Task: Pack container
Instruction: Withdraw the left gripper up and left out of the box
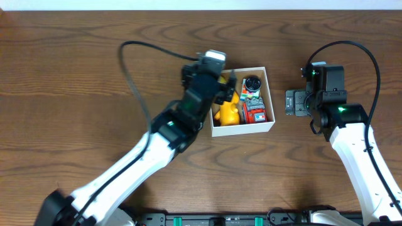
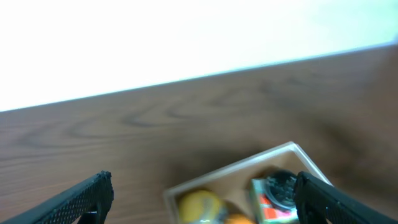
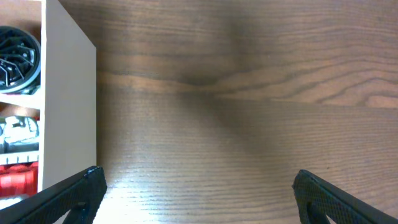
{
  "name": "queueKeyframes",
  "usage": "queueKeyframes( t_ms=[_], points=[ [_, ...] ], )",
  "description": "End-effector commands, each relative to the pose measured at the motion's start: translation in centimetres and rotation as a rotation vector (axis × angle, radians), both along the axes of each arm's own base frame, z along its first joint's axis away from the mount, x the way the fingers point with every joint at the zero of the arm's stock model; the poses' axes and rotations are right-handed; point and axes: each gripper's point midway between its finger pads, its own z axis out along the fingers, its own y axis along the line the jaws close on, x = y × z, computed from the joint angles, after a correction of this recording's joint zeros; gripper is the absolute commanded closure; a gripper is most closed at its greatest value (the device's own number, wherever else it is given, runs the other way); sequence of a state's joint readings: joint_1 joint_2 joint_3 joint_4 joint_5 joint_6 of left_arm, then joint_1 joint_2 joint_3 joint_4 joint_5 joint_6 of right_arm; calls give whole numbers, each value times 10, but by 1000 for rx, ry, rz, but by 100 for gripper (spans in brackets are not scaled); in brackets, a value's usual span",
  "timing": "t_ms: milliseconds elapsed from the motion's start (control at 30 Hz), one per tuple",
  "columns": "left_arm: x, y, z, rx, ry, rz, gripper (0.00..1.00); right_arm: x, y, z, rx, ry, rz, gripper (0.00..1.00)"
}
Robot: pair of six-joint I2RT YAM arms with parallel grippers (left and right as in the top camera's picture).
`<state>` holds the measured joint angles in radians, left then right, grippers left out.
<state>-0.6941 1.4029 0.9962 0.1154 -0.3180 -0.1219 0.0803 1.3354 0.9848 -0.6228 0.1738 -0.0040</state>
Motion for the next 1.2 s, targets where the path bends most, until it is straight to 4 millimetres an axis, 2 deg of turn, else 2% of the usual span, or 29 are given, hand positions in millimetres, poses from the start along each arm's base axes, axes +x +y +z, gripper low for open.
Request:
queueKeyframes(
  t_ms=[0, 67, 167, 333, 433, 500, 633, 733, 1167],
  points=[
    [4, 59, 42, 20, -94, 219, 7, 1, -4, -2, -5, 5, -16, 1],
    [2, 85, 56, 12, -111, 277, 6, 1, -4, -2, -5, 5, -16, 1],
    [-3, 126, 76, -6, -138, 358, 0, 1, -4, -2, -5, 5, -16, 1],
    [-20, 193, 110, -44, -204, 508, 1, 1, -4, -2, -5, 5, -16, 1],
    [-32, 221, 120, -49, -224, 570, 1, 1, -4, -2, -5, 5, -16, 1],
    [-38, 232, 121, -43, -220, 597, 1, 1, -4, -2, -5, 5, -16, 1],
    [-42, 242, 114, -20, -189, 624, 2, 1, -4, -2, -5, 5, -16, 1],
    [-42, 242, 109, -7, -169, 624, 2, 1, -4, -2, -5, 5, -16, 1],
    [-42, 242, 108, -6, -168, 624, 2, 1, -4, -2, -5, 5, -16, 1]
  ],
)
